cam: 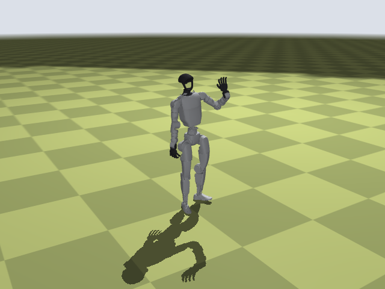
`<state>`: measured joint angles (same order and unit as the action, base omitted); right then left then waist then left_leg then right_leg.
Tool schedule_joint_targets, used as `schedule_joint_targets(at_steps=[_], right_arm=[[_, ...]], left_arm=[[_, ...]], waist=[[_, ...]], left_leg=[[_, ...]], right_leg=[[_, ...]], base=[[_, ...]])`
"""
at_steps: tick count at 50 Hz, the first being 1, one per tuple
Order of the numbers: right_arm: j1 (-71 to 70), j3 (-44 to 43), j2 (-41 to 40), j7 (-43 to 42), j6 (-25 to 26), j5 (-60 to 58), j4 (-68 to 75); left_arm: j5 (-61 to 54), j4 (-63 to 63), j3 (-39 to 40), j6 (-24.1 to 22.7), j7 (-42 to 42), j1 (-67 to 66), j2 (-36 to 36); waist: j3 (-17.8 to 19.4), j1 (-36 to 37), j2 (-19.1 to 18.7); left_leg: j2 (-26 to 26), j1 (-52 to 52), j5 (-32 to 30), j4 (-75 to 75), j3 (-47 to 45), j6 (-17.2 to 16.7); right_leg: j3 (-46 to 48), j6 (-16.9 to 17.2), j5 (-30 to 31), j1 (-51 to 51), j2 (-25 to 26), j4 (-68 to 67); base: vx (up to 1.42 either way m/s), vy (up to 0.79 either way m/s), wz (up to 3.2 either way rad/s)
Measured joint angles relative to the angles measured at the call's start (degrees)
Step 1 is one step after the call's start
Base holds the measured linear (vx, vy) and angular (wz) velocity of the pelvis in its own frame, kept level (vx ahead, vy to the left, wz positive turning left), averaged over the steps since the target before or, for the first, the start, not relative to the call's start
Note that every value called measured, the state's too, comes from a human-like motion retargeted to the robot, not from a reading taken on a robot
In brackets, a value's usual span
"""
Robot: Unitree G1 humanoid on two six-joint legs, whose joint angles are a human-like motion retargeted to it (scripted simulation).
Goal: In place motions
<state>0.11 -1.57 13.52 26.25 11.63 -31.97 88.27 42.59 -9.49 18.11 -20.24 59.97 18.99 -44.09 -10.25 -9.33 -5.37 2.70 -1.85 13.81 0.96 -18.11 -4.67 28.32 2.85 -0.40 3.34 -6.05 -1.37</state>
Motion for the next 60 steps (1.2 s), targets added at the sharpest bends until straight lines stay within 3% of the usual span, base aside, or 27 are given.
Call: schedule_joint_targets(at_steps=[2, 3, 5, 8, 10, 11, 12, 13, 16, 18, 20, 22, 23, 25, 27, 32, 33, 35, 37, 41, 45, 48, 50, 53, 55, 58, 60], right_arm=[[0.4, -0.4, 0.2, 0.9, 1.1, -0.2, 3.2], [0.5, -0.4, 0.4, 1.2, 1.6, -0.2, 4.7], [1.2, -0.8, 0.6, 1.4, 2.3, 0.2, 6.9], [2.7, -2.4, 1.1, 0.2, 1.9, 3.6, 8.0], [3.3, -3.8, 1.2, 0.1, 1.0, 6.2, 8.0], [3.7, -5.0, 1.3, 0.5, 0.9, 6.8, 7.6], [4.0, -5.8, 1.4, 1.0, 0.9, 7.2, 7.3], [3.9, -6.0, 1.6, 1.4, 1.1, 7.2, 6.9], [3.5, -5.6, 2.2, 2.0, 1.2, 5.9, 5.6], [3.1, -4.9, 2.5, 1.0, 1.1, 5.3, 4.6], [2.5, -4.3, 2.7, -0.4, 1.1, 4.7, 3.6], [2.0, -4.1, 2.5, -1.1, 0.9, 4.1, 2.4], [1.8, -4.0, 2.4, -1.1, 0.8, 4.0, 1.8], [1.5, -3.6, 2.1, -0.7, 0.4, 4.0, 0.6], [1.3, -3.0, 1.6, -0.1, -0.2, 4.4, -0.3], [0.8, -1.8, 0.7, 2.1, -1.3, 4.0, -1.0], [0.7, -1.6, 0.6, 2.6, -1.4, 3.3, -1.1], [0.5, -1.0, 0.4, 3.4, -1.5, 1.4, -1.4], [0.6, -0.1, 0.5, 3.3, -1.7, -0.3, -1.9], [0.9, 1.2, 0.7, 0.9, -2.1, -1.1, -0.4], [1.3, 0.4, 1.0, 1.3, -1.0, -1.7, 2.8], [2.0, 0.0, 1.4, 2.2, -0.3, -1.8, 4.9], [2.2, -0.1, 1.6, 2.1, 0.1, -1.7, 5.9], [2.3, -0.7, 1.4, 1.6, 0.4, -1.7, 6.5], [2.4, -1.3, 1.3, 1.4, 0.4, -1.7, 6.3], [2.3, -2.5, 1.1, 1.4, 0.1, -1.7, 5.2], [2.2, -3.1, 1.1, 0.9, -0.1, -1.3, 4.1]], left_arm=[[-0.6, 1.7, -2.6, -0.7, -4.0, -4.8, 4.3], [-1.6, 3.2, -3.9, 0.8, -10.9, -7.0, 6.7], [-1.1, 6.9, -6.4, 8.2, -32.0, -10.0, 11.6], [5.6, 11.5, -7.5, 24.3, -80.5, -11.6, 15.3], [9.7, 12.7, -8.6, 36.4, -100.7, -12.3, 16.0], [9.0, 11.6, -9.3, 36.5, -102.7, -12.1, 15.8], [7.7, 10.5, -9.5, 36.4, -101.9, -12.1, 15.5], [5.2, 9.4, -8.7, 36.1, -95.2, -12.5, 14.7], [-3.7, 6.9, -4.8, 32.1, -63.8, -12.7, 12.9], [-9.7, 5.5, -1.8, 25.1, -41.5, -12.1, 12.1], [-12.1, 4.4, 1.5, 14.7, -24.5, -11.0, 11.5], [-14.4, 3.8, 4.8, 10.1, -14.0, -9.7, 11.5], [-16.0, 4.0, 6.2, 10.0, -11.3, -8.9, 11.7], [-21.1, 5.1, 8.8, 13.9, -12.8, -7.2, 12.4], [-31.9, 9.1, 10.1, 20.8, -20.3, -4.5, 13.3], [-62.7, 27.4, 10.3, 36.2, -48.1, 5.6, 15.0], [-67.0, 30.0, 10.2, 38.6, -57.4, 6.5, 14.0], [-74.4, 31.8, 10.1, 41.7, -66.6, 6.9, 13.1], [-76.2, 28.7, 9.6, 35.4, -66.9, 5.9, 12.2], [-63.7, 18.8, 5.5, 18.9, -53.9, 3.4, 8.4], [-44.8, 9.0, -2.9, 11.6, -39.0, 4.5, 2.6], [-29.7, 3.9, -13.0, 8.9, -40.1, 8.0, -2.3], [-23.5, 2.3, -19.5, 11.4, -49.7, 10.3, -4.1], [-16.1, 6.1, -26.8, 20.5, -69.9, 13.1, -1.7], [-13.2, 10.2, -27.8, 26.0, -76.3, 13.3, 0.0], [-10.5, 12.2, -24.8, 29.4, -72.5, 11.8, 1.5], [-10.9, 10.2, -20.6, 28.6, -62.2, 9.5, 1.4]], waist=[[0.0, 2.0, 0.6], [-0.3, 6.5, 1.1], [-0.9, 13.8, 1.8], [-0.8, 18.9, 2.6], [0.0, 17.6, 2.9], [1.1, 9.1, 2.8], [1.9, 3.3, 2.7], [2.1, 2.6, 2.6], [1.7, 3.0, 2.6], [1.3, 2.7, 2.5], [1.1, 2.6, 2.4], [0.8, 2.7, 2.3], [0.6, 2.6, 2.3], [0.2, 2.5, 2.2], [-0.3, 2.3, 2.1], [-1.2, 1.8, 2.3], [-1.3, 1.7, 2.2], [-1.4, 1.4, 2.1], [-1.3, 1.0, 1.8], [-1.0, 0.6, 1.9], [-1.1, 0.7, 2.5], [-2.2, 0.5, 2.6], [-3.0, 0.0, 2.5], [-3.7, -0.6, 2.6], [-3.9, -0.9, 2.7], [-3.6, -0.9, 2.9], [-3.3, -0.7, 2.8]], left_leg=[[-0.1, 0.3, 0.2, -0.1, -1.5, -0.1], [0.4, 1.0, 0.7, -0.3, -5.9, -0.4], [1.6, 1.8, 1.4, -0.4, -12.8, -1.0], [2.2, 2.3, 1.5, -0.5, -16.5, -1.4], [2.0, 2.2, 1.3, -0.3, -14.6, -1.3], [0.3, 1.4, 0.3, 0.0, -5.6, -0.5], [-0.9, 0.9, -0.3, 0.2, 0.6, 0.0], [-0.8, 0.8, -0.4, 0.2, 1.1, 0.1], [-0.8, 0.8, -0.4, 0.1, 0.3, 0.0], [-0.8, 0.7, -0.3, 0.1, 0.4, 0.0], [-0.8, 0.7, -0.3, 0.1, 0.2, 0.1], [-0.7, 0.7, -0.2, 0.0, 0.1, 0.1], [-0.7, 0.7, -0.2, 0.0, 0.1, 0.1], [-0.7, 0.6, -0.1, 0.0, 0.0, 0.0], [-0.7, 0.6, -0.1, 0.0, -0.1, 0.0], [-0.7, 0.6, -0.2, 0.0, 0.2, 0.0], [-0.7, 0.6, -0.2, 0.0, 0.3, 0.0], [-0.6, 0.6, -0.2, 0.0, 0.3, 0.0], [-0.4, 0.7, -0.1, 0.0, 0.0, 0.0], [-0.5, 0.9, 0.0, -0.1, -0.2, 0.1], [-0.7, 0.8, -0.1, 0.0, 0.2, 0.1], [-0.8, 0.2, -0.2, 0.1, 0.6, 0.1], [-0.8, -0.2, -0.2, 0.2, 0.8, 0.1], [-0.9, -0.6, -0.2, 0.3, 1.0, 0.1], [-1.0, -0.4, -0.2, 0.3, 1.0, 0.1], [-1.2, 0.0, -0.1, 0.2, 0.8, 0.2], [-1.2, 0.3, 0.0, 0.0, 0.4, 0.2]], right_leg=[[-1.5, 0.1, -0.3, 0.3, -0.1, -0.4], [-5.9, 0.3, -1.2, 1.4, 0.2, -1.7], [-12.8, 1.5, -2.9, 3.1, 0.3, -4.2], [-16.5, 2.5, -4.5, 4.6, 0.0, -7.0], [-14.5, 2.4, -4.1, 3.7, -0.4, -6.4], [-5.3, 0.8, -1.9, 1.0, -0.8, -3.1], [1.1, -0.3, -0.3, -1.0, -1.0, -0.7], [1.7, 0.0, -0.3, -1.5, -1.1, -0.5], [1.0, 0.0, -0.5, -1.8, -0.8, -0.1], [0.9, 0.0, -0.4, -1.5, -0.7, -0.1], [0.6, -0.1, -0.4, -1.3, -0.6, -0.1], [0.4, -0.1, -0.4, -1.1, -0.6, -0.1], [0.3, -0.1, -0.4, -1.0, -0.5, -0.1], [0.1, -0.1, -0.4, -0.8, -0.5, -0.1], [0.0, -0.1, -0.4, -0.8, -0.5, -0.1], [0.6, -0.2, -0.5, -1.1, -0.6, -0.1], [0.6, -0.2, -0.5, -1.1, -0.6, -0.1], [0.6, -0.2, -0.5, -1.1, -0.4, -0.1], [0.2, -0.2, -0.4, -0.9, -0.2, -0.2], [-0.2, -0.2, -0.4, -0.9, -0.2, -0.2], [0.5, -0.2, -0.6, -1.3, -0.4, 0.0], [0.9, -0.1, -0.6, -1.2, -0.5, 0.1], [1.2, 0.0, -0.7, -1.1, -0.6, 0.3], [1.5, 0.1, -0.7, -1.0, -0.6, 0.4], [1.5, 0.1, -0.7, -1.2, -0.7, 0.5], [1.1, 0.0, -0.7, -1.2, -0.7, 0.4], [0.4, -0.1, -0.6, -1.0, -0.7, 0.2]], base=[[0.01, 0.01, -1.03], [0.0, 0.02, -2.73], [0.01, 0.02, -2.87], [-0.02, -0.03, -1.05], [-0.01, -0.06, 1.84], [0.02, -0.06, 4.82], [0.02, -0.04, 4.62], [0.0, -0.02, 1.88], [0.0, 0.0, -0.08], [0.0, 0.0, 0.0], [0.0, 0.0, 0.0], [0.0, 0.0, 0.0], [0.0, 0.0, 0.0], [0.0, 0.0, 0.0], [0.0, 0.0, 0.0], [0.0, 0.0, 0.0], [0.0, 0.0, 0.0], [0.03, 0.0, -0.03], [0.08, 0.01, -0.16], [0.0, 0.0, 0.0], [0.0, 0.0, 0.0], [0.0, 0.0, 0.0], [0.0, 0.0, 0.0], [0.0, 0.0, 0.0], [0.0, 0.0, 0.0], [0.01, -0.01, -0.06], [0.04, -0.01, -0.28]])
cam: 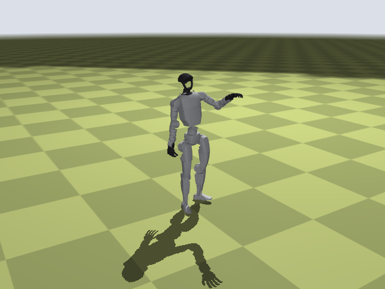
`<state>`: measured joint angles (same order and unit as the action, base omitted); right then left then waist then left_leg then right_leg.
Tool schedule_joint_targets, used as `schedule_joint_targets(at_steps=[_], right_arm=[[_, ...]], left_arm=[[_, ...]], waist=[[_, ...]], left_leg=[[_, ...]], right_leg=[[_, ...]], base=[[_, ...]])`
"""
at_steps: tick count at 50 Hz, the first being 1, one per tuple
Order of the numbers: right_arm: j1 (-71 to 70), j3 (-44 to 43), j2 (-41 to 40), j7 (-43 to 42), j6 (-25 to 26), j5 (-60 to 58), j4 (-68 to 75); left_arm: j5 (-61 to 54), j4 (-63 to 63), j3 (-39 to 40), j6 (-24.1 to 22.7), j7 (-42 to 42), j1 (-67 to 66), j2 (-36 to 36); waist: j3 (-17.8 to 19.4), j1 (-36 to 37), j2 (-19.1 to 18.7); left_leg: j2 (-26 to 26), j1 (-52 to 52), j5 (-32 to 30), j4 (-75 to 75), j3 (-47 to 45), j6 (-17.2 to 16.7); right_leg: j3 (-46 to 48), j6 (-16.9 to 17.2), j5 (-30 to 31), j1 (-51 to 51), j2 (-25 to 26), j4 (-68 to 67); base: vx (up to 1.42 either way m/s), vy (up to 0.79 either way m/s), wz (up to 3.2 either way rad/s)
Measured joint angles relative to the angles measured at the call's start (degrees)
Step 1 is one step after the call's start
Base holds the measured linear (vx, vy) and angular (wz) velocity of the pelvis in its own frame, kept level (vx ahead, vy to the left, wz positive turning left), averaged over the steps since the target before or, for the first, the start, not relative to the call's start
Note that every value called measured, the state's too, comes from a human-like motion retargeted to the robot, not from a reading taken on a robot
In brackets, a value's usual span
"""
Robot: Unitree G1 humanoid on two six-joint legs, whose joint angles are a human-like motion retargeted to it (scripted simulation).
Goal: In place motions
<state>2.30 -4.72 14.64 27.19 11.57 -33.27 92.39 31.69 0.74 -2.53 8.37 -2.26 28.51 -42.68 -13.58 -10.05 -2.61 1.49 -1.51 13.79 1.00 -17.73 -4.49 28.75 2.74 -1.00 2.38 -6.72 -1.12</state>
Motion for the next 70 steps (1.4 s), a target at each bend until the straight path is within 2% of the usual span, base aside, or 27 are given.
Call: schedule_joint_targets(at_steps=[5, 7, 9, 12, 15, 17, 18, 20, 22, 23, 25, 27, 28, 30, 32, 35, 39, 42, 45, 47, 52, 55, 61, 68, 70], right_arm=[[0.0, -0.1, 0.3, -2.3, -1.1, 2.7, -1.4], [-0.1, 0.0, 0.4, -2.4, -1.0, 3.6, -1.1], [0.0, 0.0, 0.3, -2.1, -0.7, 4.1, -0.7], [0.0, 0.6, 0.2, -1.4, -0.7, 4.3, -0.2], [0.7, 1.5, 0.3, -1.2, -1.0, 3.9, 0.6], [0.9, 1.6, 0.5, -1.1, -0.8, 2.7, 1.3], [0.6, 1.6, 0.4, -1.0, -0.5, 1.6, 1.6], [-0.2, 1.5, 0.2, -0.6, 0.3, -1.0, 1.4], [-0.5, 1.5, -0.2, -0.2, 0.5, -3.3, -0.4], [-0.4, 1.8, -0.3, -0.4, 0.2, -3.6, -1.4], [-0.4, 2.8, -0.3, -1.6, -1.3, -2.5, -2.5], [-0.7, 2.9, -0.4, -2.8, -2.5, -0.5, -2.5], [-0.9, 2.5, -0.5, -2.9, -2.6, 0.3, -2.3], [-1.0, 1.4, -0.6, -2.3, -2.1, 1.3, -1.7], [-0.8, 0.6, -0.6, -1.0, -1.7, 2.2, -1.3], [-0.4, 0.4, -0.8, 0.0, -1.8, 3.1, -1.0], [-0.2, 0.7, -0.7, -0.7, -2.0, 2.5, -1.0], [-0.1, 1.1, -0.4, -1.1, -2.0, 1.2, -0.7], [-0.3, 1.4, -0.3, -1.3, -1.8, 0.3, -0.5], [-0.1, 1.1, -0.1, -1.5, -2.0, 0.4, -0.6], [0.5, 2.6, 0.4, -2.7, -3.5, 2.2, -1.4], [0.7, 2.8, 0.7, -3.4, -4.0, 2.6, -1.9], [-1.9, 5.9, 0.9, -3.8, -4.7, 1.7, -5.2], [-6.6, 12.9, 0.1, -4.6, -6.3, -1.0, -12.0], [-7.2, 14.3, -0.6, -4.9, -7.0, -1.2, -14.0]], left_arm=[[-2.5, -8.0, 12.0, -10.9, 33.2, -6.8, -0.2], [-3.9, -10.0, 15.8, -11.1, 39.2, -8.5, -0.2], [-5.1, -11.1, 18.4, -9.5, 40.0, -9.1, 0.1], [-7.5, -9.4, 20.9, -6.1, 35.5, -8.0, 1.6], [-8.7, 5.7, 20.9, -4.8, 21.5, -2.6, 5.0], [-9.6, 22.3, 17.9, 1.2, 10.4, 1.9, 5.7], [-11.2, 28.9, 15.3, 6.1, 5.0, 3.1, 5.3], [-14.2, 34.3, 13.3, 13.8, -6.1, 2.1, 5.1], [-16.9, 33.6, 14.5, 7.6, -6.2, -1.2, 6.5], [-17.7, 32.7, 15.4, 2.5, -2.5, -3.3, 7.8], [-15.9, 30.9, 16.8, -10.4, 7.8, -8.2, 9.6], [-9.7, 30.4, 17.9, -19.6, 22.0, -12.9, 11.3], [-6.3, 30.7, 17.7, -22.1, 29.3, -15.1, 12.4], [0.8, 32.9, 15.4, -24.0, 36.5, -18.5, 14.5], [5.2, 39.1, 12.3, -24.3, 35.7, -20.8, 16.6], [6.6, 53.5, 9.5, -20.1, 28.9, -22.3, 22.8], [-2.2, 76.3, 11.2, -6.3, 18.9, -23.0, 30.7], [-6.5, 92.2, 14.7, 2.9, 8.1, -23.4, 33.5], [-9.6, 96.7, 19.1, 10.6, -1.2, -28.3, 35.2], [-12.0, 96.7, 21.3, 12.5, -6.2, -32.0, 36.2], [-19.2, 96.7, 29.1, 8.2, -16.2, -37.2, 36.4], [-21.9, 96.7, 30.8, 7.4, -17.1, -37.5, 35.2], [-23.2, 96.7, 30.2, 5.4, -14.8, -32.9, 31.1], [-20.8, 96.7, 28.5, 2.3, -17.6, -27.3, 27.4], [-20.5, 96.4, 27.6, 2.3, -18.1, -25.5, 26.3]], waist=[[-0.1, 0.9, -0.9], [-0.2, 1.1, -1.1], [-0.2, 1.2, -1.1], [-0.1, 1.1, -1.2], [-0.6, 1.4, -1.2], [-1.2, 1.7, -1.0], [-1.3, 1.7, -1.0], [-1.0, 1.2, -0.9], [-0.6, 0.9, -1.2], [-0.5, 0.8, -1.4], [-0.4, 0.5, -1.5], [-0.1, 0.5, -1.3], [0.1, 0.8, -1.1], [0.3, 1.4, -0.8], [0.5, 1.9, -0.4], [1.4, 2.0, 0.4], [2.9, 1.9, 1.1], [3.5, 2.2, 1.6], [4.1, 2.5, 1.9], [4.0, -2.4, 1.8], [5.7, 4.5, 2.6], [7.1, 5.3, 3.1], [11.8, 5.6, 3.5], [14.0, 3.7, 3.3], [14.0, 2.7, 2.9]], left_leg=[[0.3, 0.3, 0.3, -0.5, -1.3, -0.1], [0.4, 0.3, 0.3, -0.6, -1.6, -0.2], [0.5, 0.3, 0.3, -0.6, -1.6, -0.2], [0.6, 0.2, 0.2, -0.6, -1.4, -0.2], [0.6, -0.1, 0.0, -0.3, -0.7, -0.1], [0.4, -0.4, -0.2, -0.2, 0.0, -0.1], [0.3, -0.6, -0.3, -0.1, 0.4, -0.1], [0.3, -0.8, -0.4, 0.1, 0.8, -0.1], [0.6, -0.6, -0.3, 0.0, 0.4, -0.1], [0.7, -0.5, -0.2, -0.1, -0.1, -0.1], [0.6, -0.3, -0.1, -0.2, -0.8, 0.0], [0.4, 0.1, 0.0, -0.3, -1.2, 0.0], [0.3, 0.3, 0.0, -0.3, -1.3, 0.0], [0.1, 0.5, 0.0, -0.2, -1.3, 0.1], [-0.3, 0.8, 0.0, -0.2, -1.2, 0.3], [-0.7, 1.2, -0.1, -0.1, -0.8, 0.6], [-1.1, 1.4, -0.3, 0.0, -0.5, 0.9], [-1.4, 1.0, -0.3, 0.0, -0.4, 1.2], [-1.6, 0.4, -0.3, 0.0, -0.5, 1.4], [-1.9, -0.4, 0.5, 0.7, 4.7, 1.0], [-1.2, -1.7, -0.3, 0.5, -0.7, 2.0], [-0.9, -2.4, -0.4, 0.8, -0.1, 2.0], [1.1, -4.0, -0.4, 2.1, 0.2, 1.5], [3.3, -4.5, -0.4, 2.1, -2.9, 1.2], [4.0, -4.6, -0.4, 2.2, -3.5, 1.0]], right_leg=[[-2.1, -0.1, 0.4, 1.5, 0.2, -0.5], [-2.3, -0.1, 0.4, 1.8, 0.3, -0.5], [-2.2, -0.1, 0.5, 1.9, 0.4, -0.5], [-1.8, -0.1, 0.4, 1.7, 0.4, -0.6], [-0.9, -0.1, 0.3, 1.1, 0.3, -0.4], [0.1, 0.0, 0.2, 0.6, 0.2, -0.2], [0.6, 0.0, 0.1, 0.4, 0.2, 0.0], [1.2, 0.0, 0.1, 0.1, 0.2, 0.1], [0.7, 0.0, 0.2, 0.4, 0.4, 0.0], [0.1, 0.0, 0.3, 0.7, 0.5, -0.1], [-1.0, 0.0, 0.6, 1.1, 0.5, -0.2], [-1.6, 0.0, 0.7, 1.2, 0.3, -0.2], [-1.9, 0.0, 0.7, 1.2, 0.3, -0.2], [-1.9, 0.0, 0.7, 1.1, 0.0, -0.3], [-1.8, 0.1, 0.7, 0.7, -0.3, -0.3], [-1.4, 0.2, 0.7, -0.1, -0.6, -0.2], [-1.1, 0.5, 0.8, -0.7, -1.0, -0.1], [-1.2, 0.7, 0.9, -0.3, -1.3, -0.3], [-1.5, 0.9, 1.0, 0.6, -1.6, -0.6], [3.8, 1.6, 0.4, 0.4, -3.0, -1.1], [-2.0, 1.5, 1.5, 3.3, -2.1, -1.9], [-1.0, 1.7, 1.7, 3.6, -2.3, -2.3], [-1.5, 1.7, 2.6, 5.2, -2.1, -5.2], [-18.6, 3.3, 6.6, 10.2, 1.0, -7.6], [-17.4, 2.7, 6.3, 10.3, 0.1, -7.7]], base=[[0.02, 0.03, -0.32], [0.0, 0.0, 0.0], [0.0, 0.0, 0.0], [0.0, 0.0, 0.0], [-0.03, 0.0, 0.29], [-0.03, -0.02, 0.41], [-0.04, -0.03, 0.38], [-0.01, -0.02, 0.16], [0.07, 0.03, -0.22], [0.06, 0.05, -0.44], [0.01, 0.02, -0.45], [-0.05, 0.0, -0.28], [-0.07, 0.0, -0.16], [-0.03, 0.0, -0.04], [0.0, 0.0, 0.0], [0.0, 0.0, 0.0], [-0.01, 0.05, 0.06], [-0.02, 0.07, 0.0], [-0.01, 0.06, 0.28], [-0.01, 0.08, 1.53], [-0.03, 0.11, -0.77], [-0.08, 0.07, 0.19], [-0.17, 0.0, 0.08], [-0.14, -0.06, -0.45], [-0.06, -0.09, -0.23]])
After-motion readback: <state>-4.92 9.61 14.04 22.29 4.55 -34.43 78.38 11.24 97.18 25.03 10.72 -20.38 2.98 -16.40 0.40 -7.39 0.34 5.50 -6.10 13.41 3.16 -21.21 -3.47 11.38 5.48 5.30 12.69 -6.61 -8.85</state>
